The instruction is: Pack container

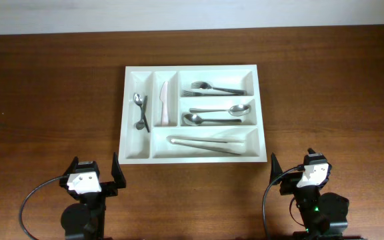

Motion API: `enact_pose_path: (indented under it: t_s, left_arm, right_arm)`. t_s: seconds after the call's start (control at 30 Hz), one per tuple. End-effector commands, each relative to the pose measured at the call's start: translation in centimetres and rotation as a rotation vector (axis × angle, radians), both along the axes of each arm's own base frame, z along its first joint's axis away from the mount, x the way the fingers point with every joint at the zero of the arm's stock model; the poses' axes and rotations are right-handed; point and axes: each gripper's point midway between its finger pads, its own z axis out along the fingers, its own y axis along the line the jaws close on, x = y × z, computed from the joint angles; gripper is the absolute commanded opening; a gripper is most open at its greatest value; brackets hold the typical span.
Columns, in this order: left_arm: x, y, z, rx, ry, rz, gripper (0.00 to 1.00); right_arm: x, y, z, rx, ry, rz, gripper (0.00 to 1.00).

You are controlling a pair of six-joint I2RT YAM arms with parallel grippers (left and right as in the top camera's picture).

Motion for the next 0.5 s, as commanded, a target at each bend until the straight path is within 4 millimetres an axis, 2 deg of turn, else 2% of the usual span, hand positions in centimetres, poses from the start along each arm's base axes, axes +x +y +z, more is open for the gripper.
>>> enact_pose_path:
  t_s: [0.0, 0.47]
  left_arm:
    - [-0.02, 0.23, -0.19, 0.016, 0.001, 0.008, 0.99]
    - [-0.02, 0.23, -0.19, 0.016, 0.001, 0.008, 0.99]
  right_arm:
    - [0.0, 0.03, -0.13, -0.061, -0.011, 0.012, 0.99]
    - [-0.03, 0.35, -0.09, -0.056, -0.013, 0.03, 0.99]
